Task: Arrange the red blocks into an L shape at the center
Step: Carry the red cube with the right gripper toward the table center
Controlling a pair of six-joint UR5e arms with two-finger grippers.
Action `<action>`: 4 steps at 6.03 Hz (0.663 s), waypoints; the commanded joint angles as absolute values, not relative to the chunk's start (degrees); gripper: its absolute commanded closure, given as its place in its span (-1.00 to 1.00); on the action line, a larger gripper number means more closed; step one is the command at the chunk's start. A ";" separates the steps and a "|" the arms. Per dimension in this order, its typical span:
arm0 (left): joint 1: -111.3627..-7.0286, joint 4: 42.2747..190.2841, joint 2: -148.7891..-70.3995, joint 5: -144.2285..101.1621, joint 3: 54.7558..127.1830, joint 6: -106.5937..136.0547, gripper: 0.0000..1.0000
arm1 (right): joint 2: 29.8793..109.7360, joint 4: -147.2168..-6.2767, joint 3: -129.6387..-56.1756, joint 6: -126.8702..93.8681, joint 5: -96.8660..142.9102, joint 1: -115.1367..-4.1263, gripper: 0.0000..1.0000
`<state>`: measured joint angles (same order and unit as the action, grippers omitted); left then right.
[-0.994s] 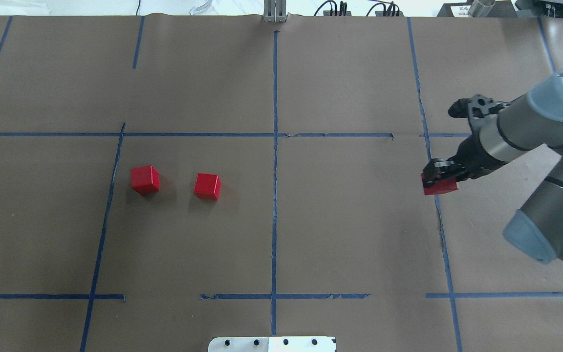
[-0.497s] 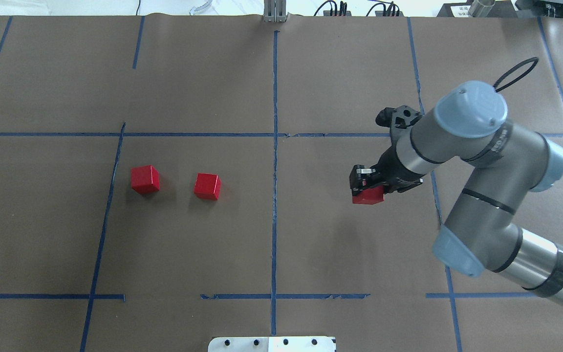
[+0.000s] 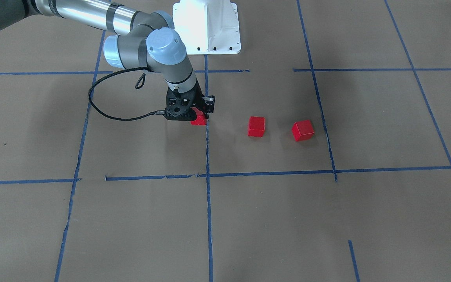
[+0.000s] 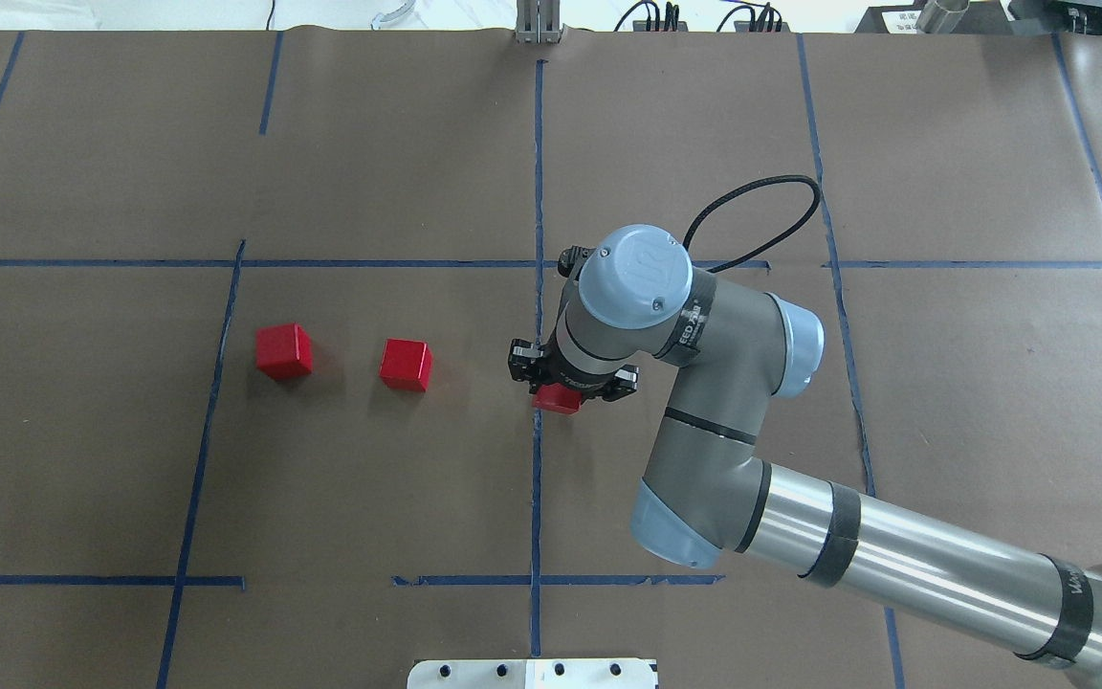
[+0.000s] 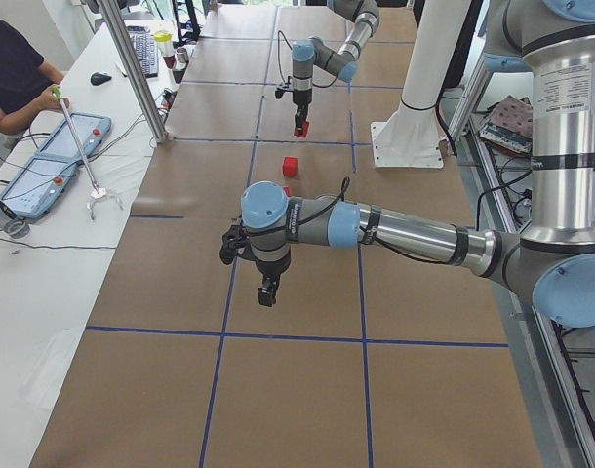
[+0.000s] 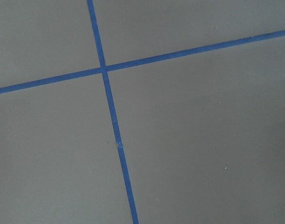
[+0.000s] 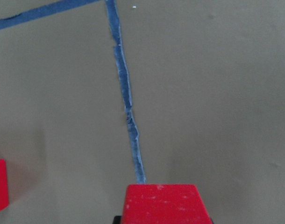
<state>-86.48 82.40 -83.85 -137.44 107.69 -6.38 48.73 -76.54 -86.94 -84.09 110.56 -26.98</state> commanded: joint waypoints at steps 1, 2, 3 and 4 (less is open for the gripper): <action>-86.48 82.44 -83.85 -138.69 107.66 -6.24 -1.00 | 47.55 -76.64 -85.44 -84.29 108.64 -25.32 0.97; -86.48 82.44 -83.85 -138.69 107.67 -6.24 -1.00 | 47.46 -76.64 -85.69 -84.11 108.63 -25.23 0.94; -86.48 82.44 -83.85 -138.69 107.58 -6.24 -1.00 | 47.55 -76.64 -85.78 -83.68 108.63 -25.22 0.66; -86.48 82.44 -83.85 -138.78 107.58 -6.24 -1.00 | 47.55 -76.73 -85.78 -83.50 108.55 -25.14 -0.46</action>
<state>-86.49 82.44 -83.85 -138.71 107.60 -6.24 47.54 -76.67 -85.75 -83.73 108.62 -25.22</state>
